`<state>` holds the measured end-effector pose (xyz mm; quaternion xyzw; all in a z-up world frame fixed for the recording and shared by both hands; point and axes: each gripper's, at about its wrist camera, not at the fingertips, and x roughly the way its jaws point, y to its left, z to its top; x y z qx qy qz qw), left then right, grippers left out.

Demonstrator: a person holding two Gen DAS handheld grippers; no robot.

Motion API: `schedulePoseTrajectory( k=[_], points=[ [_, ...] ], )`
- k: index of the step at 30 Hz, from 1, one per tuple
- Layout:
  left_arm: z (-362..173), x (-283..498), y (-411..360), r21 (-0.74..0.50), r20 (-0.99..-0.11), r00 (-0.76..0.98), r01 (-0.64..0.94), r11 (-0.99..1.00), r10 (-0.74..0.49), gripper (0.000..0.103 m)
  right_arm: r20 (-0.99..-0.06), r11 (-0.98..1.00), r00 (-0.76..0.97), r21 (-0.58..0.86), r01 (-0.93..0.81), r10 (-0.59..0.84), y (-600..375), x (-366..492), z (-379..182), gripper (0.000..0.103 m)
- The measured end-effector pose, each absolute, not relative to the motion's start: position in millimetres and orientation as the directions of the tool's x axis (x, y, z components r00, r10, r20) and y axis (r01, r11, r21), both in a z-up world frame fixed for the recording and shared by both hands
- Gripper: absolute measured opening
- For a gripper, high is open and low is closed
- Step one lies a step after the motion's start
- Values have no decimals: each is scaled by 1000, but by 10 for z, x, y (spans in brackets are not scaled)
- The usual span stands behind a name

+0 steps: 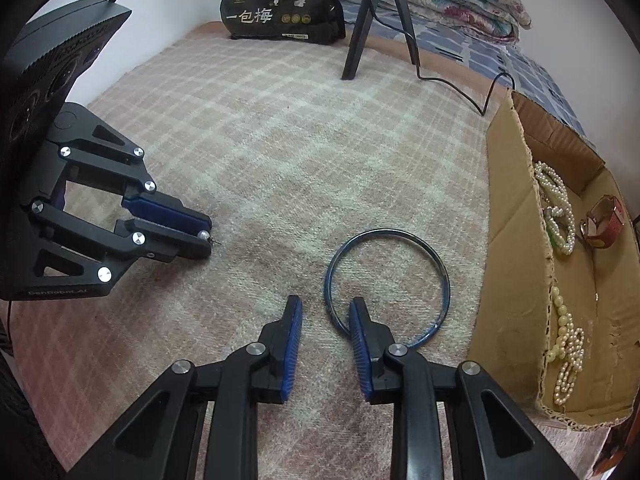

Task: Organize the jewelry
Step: 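Close the left tool on the pearl earring while the right tool grasps the black bangle rim, then carry the earring in the left tool and the bangle in the right tool over the box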

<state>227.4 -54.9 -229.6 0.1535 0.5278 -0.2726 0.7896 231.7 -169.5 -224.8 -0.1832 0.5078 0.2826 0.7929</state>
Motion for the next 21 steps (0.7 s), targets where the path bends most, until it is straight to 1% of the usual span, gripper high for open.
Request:
schedulePoseTrajectory(
  k=[1, 3, 9, 21],
  points=[
    [-2296, 2275, -551, -45, -917, 295, 592, 805, -268, 6, -910, 774, 320, 2, -634, 265, -1692, 2317, -2253, 17],
    [-2295, 2272, -544, -51, -917, 294, 586, 808, -271, 6, -910, 776, 315, 10, -631, 268, -1679, 2318, -2262, 7],
    [-2265, 2237, -501, -62, -914, 296, 575, 816, -278, 6, -907, 778, 317, 19, -628, 278, -1664, 2292, -2256, 1],
    [-2051, 2143, -376, -68, -895, 336, 544, 836, -292, 6, -878, 790, 344, 60, -611, 333, -1698, 2160, -2008, 1]
  ],
)
